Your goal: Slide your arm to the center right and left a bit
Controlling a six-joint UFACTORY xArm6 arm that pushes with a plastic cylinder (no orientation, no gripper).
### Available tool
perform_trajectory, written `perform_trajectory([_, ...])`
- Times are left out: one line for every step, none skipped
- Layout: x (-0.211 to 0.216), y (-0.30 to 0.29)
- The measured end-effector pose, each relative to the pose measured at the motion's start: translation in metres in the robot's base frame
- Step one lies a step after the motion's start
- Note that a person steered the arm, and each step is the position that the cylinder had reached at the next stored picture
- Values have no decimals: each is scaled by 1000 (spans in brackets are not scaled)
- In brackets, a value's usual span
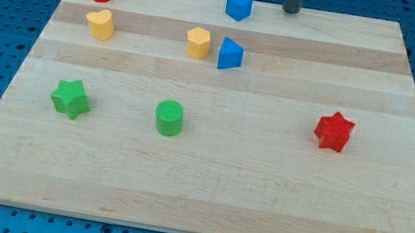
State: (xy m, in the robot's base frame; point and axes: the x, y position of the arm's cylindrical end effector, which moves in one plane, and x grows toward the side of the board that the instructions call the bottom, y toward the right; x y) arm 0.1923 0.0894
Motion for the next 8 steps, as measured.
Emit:
perform_trajectory([3, -38])
perform_trajectory([12, -52])
perform_trajectory([14, -52])
perform_trajectory([14, -52])
perform_trajectory([17, -29])
perform_trajectory([66, 57])
perform_trajectory([138, 133])
perform_trajectory([231, 195])
